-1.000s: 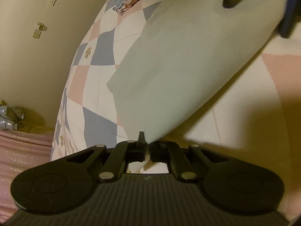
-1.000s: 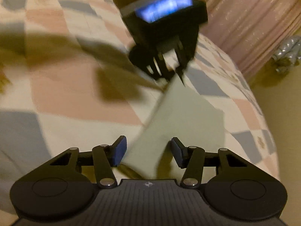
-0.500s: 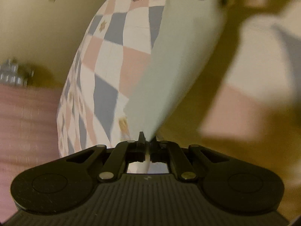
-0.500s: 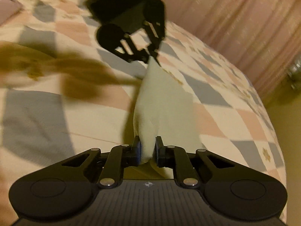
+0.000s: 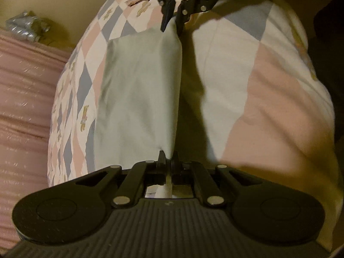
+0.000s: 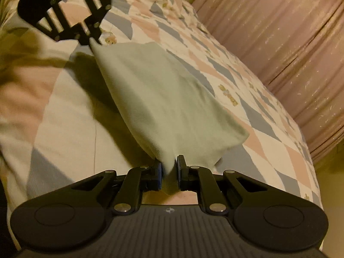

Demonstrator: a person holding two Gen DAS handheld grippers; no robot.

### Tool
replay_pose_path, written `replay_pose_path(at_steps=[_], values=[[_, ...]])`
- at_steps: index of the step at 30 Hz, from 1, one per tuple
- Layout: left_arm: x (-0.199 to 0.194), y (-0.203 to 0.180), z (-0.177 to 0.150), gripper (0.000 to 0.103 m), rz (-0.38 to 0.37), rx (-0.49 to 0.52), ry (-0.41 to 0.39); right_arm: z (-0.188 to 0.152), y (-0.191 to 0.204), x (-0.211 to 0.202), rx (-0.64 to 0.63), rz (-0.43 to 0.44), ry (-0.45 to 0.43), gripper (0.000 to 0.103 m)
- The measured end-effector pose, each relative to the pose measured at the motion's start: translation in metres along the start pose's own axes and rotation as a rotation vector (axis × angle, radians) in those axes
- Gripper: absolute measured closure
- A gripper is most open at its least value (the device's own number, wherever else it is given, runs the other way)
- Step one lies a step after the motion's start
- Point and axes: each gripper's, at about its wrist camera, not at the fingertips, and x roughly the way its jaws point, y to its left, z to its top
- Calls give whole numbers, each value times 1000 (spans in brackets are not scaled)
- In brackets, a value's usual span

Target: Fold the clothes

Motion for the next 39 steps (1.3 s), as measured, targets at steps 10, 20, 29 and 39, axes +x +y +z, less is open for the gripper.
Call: replay_pose_path(at_steps=[10,20,29,39], values=[[8,-41,-11,101,145,-77,-19,-28,24,8,-22,-80,-114,91],[6,-48,-25,99,182,-134,-81,-30,42,15,-36,-176,-96,90],[-54,-39,-83,82,213,-403,-175,-20,44,-14,113,-261,87,79],[-26,76,-131,54,108,-927,-333,14,-11,-38,511,-223,1,59]])
